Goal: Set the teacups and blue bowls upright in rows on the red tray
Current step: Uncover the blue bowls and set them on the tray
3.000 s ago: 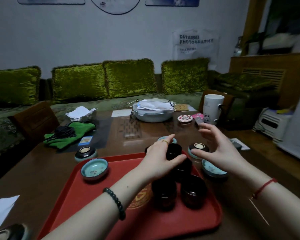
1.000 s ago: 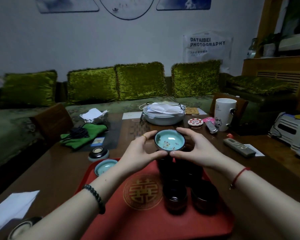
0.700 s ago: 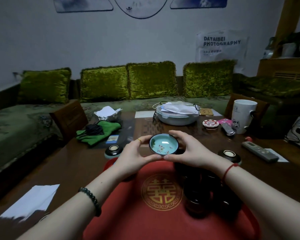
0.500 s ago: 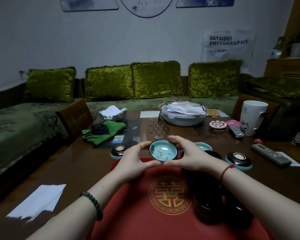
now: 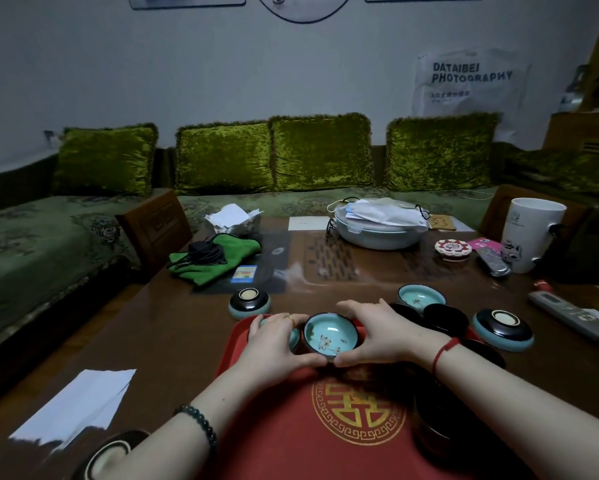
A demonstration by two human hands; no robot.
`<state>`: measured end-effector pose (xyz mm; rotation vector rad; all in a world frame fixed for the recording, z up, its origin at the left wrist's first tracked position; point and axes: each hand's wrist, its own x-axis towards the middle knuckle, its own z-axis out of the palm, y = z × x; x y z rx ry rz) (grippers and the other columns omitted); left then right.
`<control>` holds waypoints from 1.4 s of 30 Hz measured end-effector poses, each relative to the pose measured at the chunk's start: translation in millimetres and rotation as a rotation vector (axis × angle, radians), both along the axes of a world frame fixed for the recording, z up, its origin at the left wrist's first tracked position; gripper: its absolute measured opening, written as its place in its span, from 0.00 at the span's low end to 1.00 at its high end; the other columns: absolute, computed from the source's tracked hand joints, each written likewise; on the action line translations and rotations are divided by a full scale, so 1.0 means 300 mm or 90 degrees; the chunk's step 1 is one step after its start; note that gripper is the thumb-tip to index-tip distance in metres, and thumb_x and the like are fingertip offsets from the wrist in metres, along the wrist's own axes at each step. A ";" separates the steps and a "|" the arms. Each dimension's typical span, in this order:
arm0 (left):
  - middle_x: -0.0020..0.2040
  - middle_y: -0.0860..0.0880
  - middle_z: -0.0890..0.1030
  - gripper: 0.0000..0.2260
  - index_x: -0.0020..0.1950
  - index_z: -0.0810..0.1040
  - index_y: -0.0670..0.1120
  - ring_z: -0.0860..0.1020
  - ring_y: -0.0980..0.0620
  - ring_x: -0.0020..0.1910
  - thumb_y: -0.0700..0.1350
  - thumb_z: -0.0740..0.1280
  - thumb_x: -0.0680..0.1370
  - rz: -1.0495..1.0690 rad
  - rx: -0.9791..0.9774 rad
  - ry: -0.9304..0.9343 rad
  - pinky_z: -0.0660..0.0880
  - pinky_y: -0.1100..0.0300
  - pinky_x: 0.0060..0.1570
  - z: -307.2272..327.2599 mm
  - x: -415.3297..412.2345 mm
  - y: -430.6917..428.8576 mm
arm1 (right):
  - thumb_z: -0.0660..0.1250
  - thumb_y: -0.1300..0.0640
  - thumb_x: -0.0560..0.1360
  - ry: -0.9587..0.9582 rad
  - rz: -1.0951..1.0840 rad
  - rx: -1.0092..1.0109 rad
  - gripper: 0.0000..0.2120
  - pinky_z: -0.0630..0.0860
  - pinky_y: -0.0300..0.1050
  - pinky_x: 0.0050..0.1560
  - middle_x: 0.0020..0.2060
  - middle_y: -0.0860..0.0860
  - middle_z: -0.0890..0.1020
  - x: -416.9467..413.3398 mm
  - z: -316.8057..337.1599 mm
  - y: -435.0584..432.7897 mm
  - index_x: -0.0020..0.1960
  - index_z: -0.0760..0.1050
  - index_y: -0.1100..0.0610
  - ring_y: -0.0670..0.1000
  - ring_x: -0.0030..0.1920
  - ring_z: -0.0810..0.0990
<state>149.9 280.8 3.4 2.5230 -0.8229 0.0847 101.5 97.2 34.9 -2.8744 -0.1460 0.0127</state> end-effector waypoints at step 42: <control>0.65 0.63 0.65 0.33 0.60 0.55 0.68 0.63 0.64 0.66 0.71 0.66 0.61 0.116 -0.128 0.002 0.61 0.69 0.60 0.013 -0.331 0.692 | 0.72 0.49 0.67 -0.140 0.233 0.332 0.32 0.61 0.18 0.53 0.61 0.48 0.74 -0.194 -0.030 0.486 0.67 0.63 0.49 0.38 0.57 0.70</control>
